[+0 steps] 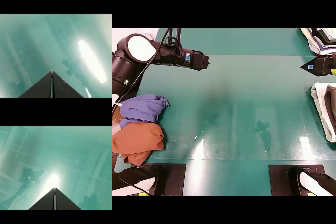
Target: Fold the shirts.
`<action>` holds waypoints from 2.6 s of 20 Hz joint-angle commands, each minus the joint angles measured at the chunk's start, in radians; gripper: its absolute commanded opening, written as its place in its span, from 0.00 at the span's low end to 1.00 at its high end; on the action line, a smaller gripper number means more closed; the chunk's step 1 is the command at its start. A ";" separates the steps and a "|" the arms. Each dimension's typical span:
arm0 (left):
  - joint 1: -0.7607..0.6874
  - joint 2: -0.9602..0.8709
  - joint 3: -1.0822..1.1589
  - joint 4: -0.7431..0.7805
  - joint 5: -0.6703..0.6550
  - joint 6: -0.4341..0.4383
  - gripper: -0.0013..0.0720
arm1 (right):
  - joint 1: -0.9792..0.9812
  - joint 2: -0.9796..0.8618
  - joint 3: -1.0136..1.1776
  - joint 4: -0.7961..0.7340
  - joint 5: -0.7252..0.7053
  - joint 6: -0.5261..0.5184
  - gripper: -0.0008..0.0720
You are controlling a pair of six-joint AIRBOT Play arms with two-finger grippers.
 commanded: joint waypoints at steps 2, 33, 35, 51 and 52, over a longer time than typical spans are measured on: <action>0.113 0.063 0.007 0.171 -0.213 -0.008 0.05 | 0.001 -0.001 0.000 0.000 0.003 0.001 0.03; 0.597 0.383 -0.046 0.174 -0.260 -0.092 0.05 | -0.001 0.038 -0.001 0.001 -0.145 0.001 0.03; 0.512 0.416 0.079 0.184 -0.280 -0.085 0.04 | -0.007 0.064 0.001 0.005 -0.225 0.001 0.03; -0.449 -0.153 0.177 0.303 -0.204 -0.108 0.88 | -0.007 0.143 0.001 0.002 -0.340 0.001 0.03; -0.436 -0.171 0.177 0.331 -0.213 -0.105 0.85 | -0.007 0.143 0.001 0.001 -0.333 0.001 0.03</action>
